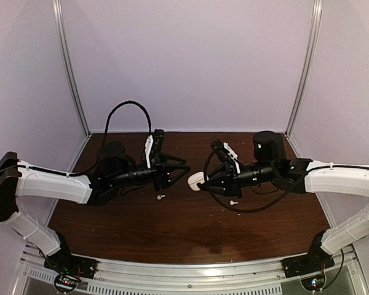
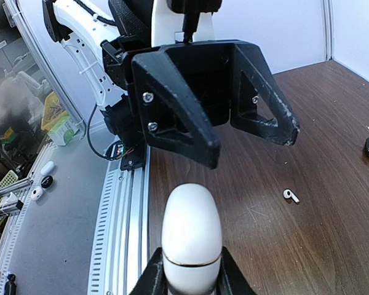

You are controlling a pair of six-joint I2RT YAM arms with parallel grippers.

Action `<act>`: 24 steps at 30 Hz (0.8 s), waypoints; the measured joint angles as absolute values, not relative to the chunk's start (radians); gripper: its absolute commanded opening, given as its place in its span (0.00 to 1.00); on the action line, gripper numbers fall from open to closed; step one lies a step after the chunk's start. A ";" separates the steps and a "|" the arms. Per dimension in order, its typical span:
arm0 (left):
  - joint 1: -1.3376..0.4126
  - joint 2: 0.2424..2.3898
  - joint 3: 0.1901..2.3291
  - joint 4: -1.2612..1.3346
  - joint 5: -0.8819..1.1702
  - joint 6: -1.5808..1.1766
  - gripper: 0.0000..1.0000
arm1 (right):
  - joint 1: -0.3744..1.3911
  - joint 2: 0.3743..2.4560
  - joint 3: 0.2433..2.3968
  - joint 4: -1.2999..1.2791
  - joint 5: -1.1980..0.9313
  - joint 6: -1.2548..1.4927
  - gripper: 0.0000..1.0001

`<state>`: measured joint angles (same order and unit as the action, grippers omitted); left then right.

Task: Insert the wireless bluetooth earbuds into the charging case
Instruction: Open the charging case.

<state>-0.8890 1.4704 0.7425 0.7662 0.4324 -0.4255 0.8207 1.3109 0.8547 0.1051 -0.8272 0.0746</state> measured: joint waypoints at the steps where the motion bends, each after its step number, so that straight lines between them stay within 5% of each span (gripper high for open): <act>1: -0.889 1.470 0.739 0.774 0.447 -0.418 0.50 | 0.821 1.311 0.855 0.105 -0.826 0.075 0.02; 24: -0.908 1.530 0.778 0.748 0.625 -0.376 0.42 | 0.826 1.311 0.855 0.099 -0.828 0.054 0.00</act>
<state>-0.9081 1.5303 0.7780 0.7479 0.6250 -0.3756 0.8261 1.3113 0.8547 0.0994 -0.8284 0.0544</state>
